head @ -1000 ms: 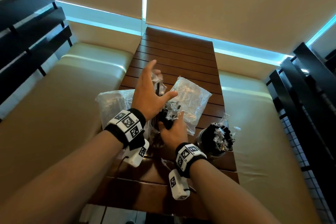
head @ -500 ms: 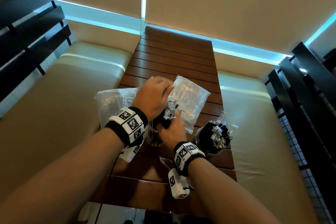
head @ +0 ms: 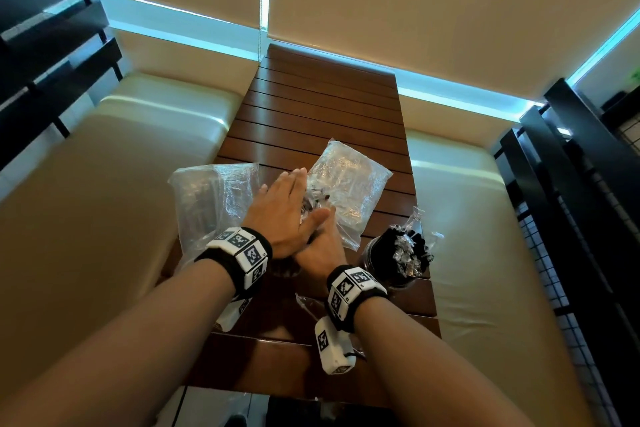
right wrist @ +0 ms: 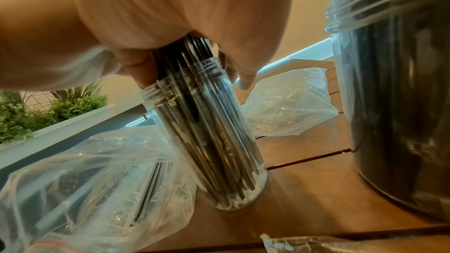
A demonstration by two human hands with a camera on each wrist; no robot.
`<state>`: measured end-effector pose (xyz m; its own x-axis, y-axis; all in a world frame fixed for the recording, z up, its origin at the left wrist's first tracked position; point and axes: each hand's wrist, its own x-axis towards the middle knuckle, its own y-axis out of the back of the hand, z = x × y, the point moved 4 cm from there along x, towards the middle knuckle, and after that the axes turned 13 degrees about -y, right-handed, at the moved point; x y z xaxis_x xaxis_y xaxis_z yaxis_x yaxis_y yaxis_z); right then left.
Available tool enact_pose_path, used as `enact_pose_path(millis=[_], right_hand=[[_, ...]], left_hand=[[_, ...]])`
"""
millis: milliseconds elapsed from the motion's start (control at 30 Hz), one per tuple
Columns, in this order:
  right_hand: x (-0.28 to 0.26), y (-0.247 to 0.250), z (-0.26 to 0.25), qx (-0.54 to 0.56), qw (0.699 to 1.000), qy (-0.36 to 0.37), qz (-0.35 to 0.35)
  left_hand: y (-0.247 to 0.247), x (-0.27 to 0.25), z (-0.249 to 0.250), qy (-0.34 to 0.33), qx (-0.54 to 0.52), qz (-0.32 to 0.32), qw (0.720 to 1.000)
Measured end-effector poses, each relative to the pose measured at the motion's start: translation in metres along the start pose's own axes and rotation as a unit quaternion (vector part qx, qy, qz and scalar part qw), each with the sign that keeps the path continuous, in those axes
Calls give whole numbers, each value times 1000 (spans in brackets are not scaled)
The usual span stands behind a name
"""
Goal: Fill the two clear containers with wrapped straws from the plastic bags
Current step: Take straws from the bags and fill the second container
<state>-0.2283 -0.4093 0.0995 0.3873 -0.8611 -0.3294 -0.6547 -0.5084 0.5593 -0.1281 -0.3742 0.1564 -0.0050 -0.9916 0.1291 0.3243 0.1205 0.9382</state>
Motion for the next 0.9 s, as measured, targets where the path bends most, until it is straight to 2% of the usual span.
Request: enact_pose_path(millis=[100, 167, 200, 300, 400, 500, 567, 600, 667, 733, 767, 800, 833, 900], right_hand=[[4, 1, 2, -16, 1000, 22, 15], [3, 4, -1, -43, 997, 60, 36], [2, 4, -2, -62, 994, 82, 47], [-6, -1, -3, -133, 983, 113, 52], [-14, 4, -7, -132, 981, 133, 51], [-18, 3, -5, -129, 985, 104, 45], [-17, 7, -1, -91, 993, 48, 64], [-17, 11, -2, -66, 994, 27, 77], [-22, 24, -11, -29, 994, 18, 100], [-34, 40, -34, -19, 985, 77, 154], [-40, 46, -47, -13, 974, 116, 192], [-46, 51, -61, -9, 961, 151, 230], [-49, 53, -73, -18, 947, 183, 262], [-54, 48, -95, -80, 921, 235, 300]], left_hand=[[13, 9, 4, 15, 6, 2, 1000], [28, 18, 14, -13, 10, 45, 999], [31, 22, 19, -35, 23, 45, 998], [12, 19, 22, -53, 74, -32, 995], [0, 18, 19, -50, 98, -35, 993], [0, 22, 22, -45, 79, -76, 993], [12, 23, 21, -48, -6, -84, 995], [23, 21, 20, -51, -63, -51, 995], [54, 16, 9, -31, -177, 71, 981], [82, 5, -16, 38, -271, 194, 942], [91, -4, -32, 77, -284, 228, 928], [94, -13, -48, 108, -283, 222, 927], [90, -23, -60, 122, -266, 167, 941], [66, -45, -77, 109, -145, -49, 982]])
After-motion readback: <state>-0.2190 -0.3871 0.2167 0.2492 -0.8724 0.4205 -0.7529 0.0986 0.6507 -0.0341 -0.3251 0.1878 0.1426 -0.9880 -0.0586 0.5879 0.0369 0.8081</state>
